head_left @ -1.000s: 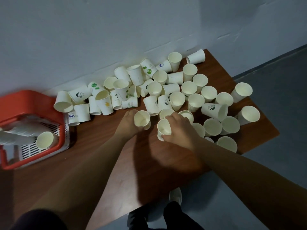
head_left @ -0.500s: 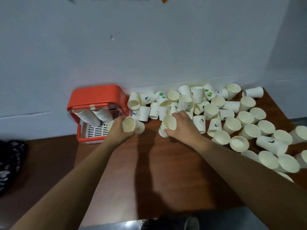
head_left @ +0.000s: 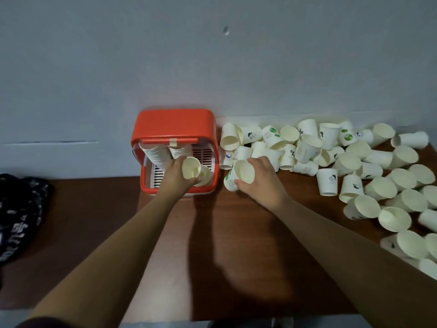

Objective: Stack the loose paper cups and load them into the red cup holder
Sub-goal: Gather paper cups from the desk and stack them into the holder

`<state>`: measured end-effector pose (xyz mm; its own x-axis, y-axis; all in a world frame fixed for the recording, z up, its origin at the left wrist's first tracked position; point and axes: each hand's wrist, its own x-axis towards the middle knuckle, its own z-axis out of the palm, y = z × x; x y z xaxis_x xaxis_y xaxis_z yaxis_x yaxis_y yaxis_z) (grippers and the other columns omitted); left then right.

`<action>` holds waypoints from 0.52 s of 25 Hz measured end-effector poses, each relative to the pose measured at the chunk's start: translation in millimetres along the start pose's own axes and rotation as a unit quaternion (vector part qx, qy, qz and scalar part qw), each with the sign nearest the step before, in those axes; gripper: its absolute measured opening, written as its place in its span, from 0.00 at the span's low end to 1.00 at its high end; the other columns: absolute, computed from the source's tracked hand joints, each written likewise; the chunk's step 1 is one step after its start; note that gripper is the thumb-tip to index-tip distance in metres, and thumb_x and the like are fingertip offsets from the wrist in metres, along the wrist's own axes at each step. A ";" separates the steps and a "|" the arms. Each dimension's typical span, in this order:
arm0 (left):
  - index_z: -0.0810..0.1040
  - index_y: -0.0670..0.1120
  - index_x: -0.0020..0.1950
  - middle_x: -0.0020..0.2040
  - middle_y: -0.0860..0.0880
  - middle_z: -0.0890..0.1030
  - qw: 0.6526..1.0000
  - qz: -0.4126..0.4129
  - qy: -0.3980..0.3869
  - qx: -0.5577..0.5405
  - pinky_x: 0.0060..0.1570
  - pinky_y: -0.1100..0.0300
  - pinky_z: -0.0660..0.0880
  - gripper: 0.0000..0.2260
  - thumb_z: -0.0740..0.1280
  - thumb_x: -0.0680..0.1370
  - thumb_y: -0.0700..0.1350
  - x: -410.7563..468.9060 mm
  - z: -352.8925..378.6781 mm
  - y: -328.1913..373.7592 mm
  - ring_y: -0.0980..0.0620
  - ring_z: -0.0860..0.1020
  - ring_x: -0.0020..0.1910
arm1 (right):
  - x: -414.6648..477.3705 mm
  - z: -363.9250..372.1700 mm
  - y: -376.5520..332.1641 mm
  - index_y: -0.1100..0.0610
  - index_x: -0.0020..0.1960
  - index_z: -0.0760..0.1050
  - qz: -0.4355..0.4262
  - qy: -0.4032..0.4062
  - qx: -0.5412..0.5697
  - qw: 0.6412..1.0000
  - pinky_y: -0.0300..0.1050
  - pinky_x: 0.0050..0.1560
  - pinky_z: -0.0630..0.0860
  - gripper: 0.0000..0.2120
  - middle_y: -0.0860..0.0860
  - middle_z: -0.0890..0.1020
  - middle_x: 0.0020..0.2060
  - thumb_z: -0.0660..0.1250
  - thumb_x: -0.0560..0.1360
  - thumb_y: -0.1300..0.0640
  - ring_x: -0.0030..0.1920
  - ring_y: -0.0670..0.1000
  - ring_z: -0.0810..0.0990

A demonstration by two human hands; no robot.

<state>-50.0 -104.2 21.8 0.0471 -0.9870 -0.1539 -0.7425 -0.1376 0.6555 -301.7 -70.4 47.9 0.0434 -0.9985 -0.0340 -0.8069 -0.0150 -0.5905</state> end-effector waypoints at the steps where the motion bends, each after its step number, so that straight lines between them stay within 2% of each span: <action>1: 0.67 0.45 0.74 0.69 0.43 0.70 1.000 0.004 -0.019 0.009 0.60 0.55 0.67 0.37 0.79 0.69 0.46 6.5 3.9 -3.5 0.43 0.72 0.66 | 3.2 4.6 -1.0 0.60 0.66 0.71 0.007 0.003 -0.001 1.000 0.46 0.64 0.69 0.33 0.55 0.72 0.58 0.75 0.68 0.46 0.60 0.55 0.72; 5: 0.70 0.42 0.71 0.65 0.40 0.73 0.995 0.049 -0.062 0.062 0.61 0.54 0.68 0.35 0.79 0.67 0.45 27.4 20.1 -14.4 0.41 0.73 0.63 | 16.2 20.7 -3.5 0.62 0.67 0.71 0.025 0.030 0.024 0.999 0.47 0.63 0.70 0.34 0.55 0.73 0.58 0.77 0.67 0.48 0.59 0.55 0.74; 7: 0.70 0.42 0.72 0.67 0.40 0.73 0.991 0.057 -0.098 0.069 0.63 0.55 0.68 0.36 0.79 0.68 0.45 34.1 27.1 -20.8 0.41 0.72 0.65 | 23.1 26.8 -6.9 0.63 0.67 0.71 0.027 0.041 0.055 0.997 0.44 0.61 0.71 0.33 0.55 0.73 0.59 0.77 0.67 0.51 0.59 0.54 0.75; 10: 0.67 0.43 0.75 0.68 0.41 0.73 0.988 0.059 -0.136 0.040 0.64 0.57 0.68 0.40 0.80 0.67 0.45 40.0 31.6 -36.3 0.42 0.72 0.67 | 37.0 38.6 -20.1 0.61 0.67 0.70 0.034 0.038 0.092 0.995 0.34 0.57 0.66 0.32 0.54 0.72 0.60 0.77 0.68 0.52 0.57 0.48 0.73; 13: 0.64 0.45 0.77 0.69 0.47 0.74 0.984 0.074 -0.161 -0.020 0.63 0.59 0.68 0.41 0.80 0.68 0.42 36.8 24.1 -52.1 0.49 0.73 0.66 | 49.1 56.6 -37.1 0.60 0.67 0.71 0.012 0.027 0.115 0.993 0.35 0.56 0.67 0.31 0.52 0.72 0.60 0.77 0.69 0.53 0.56 0.45 0.71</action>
<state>-25.7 -131.4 -35.9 -0.2789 -0.9199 -0.2756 -0.6979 -0.0030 0.7162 -236.3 -115.8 22.5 -0.0101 -0.9999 -0.0108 -0.6515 0.0148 -0.7585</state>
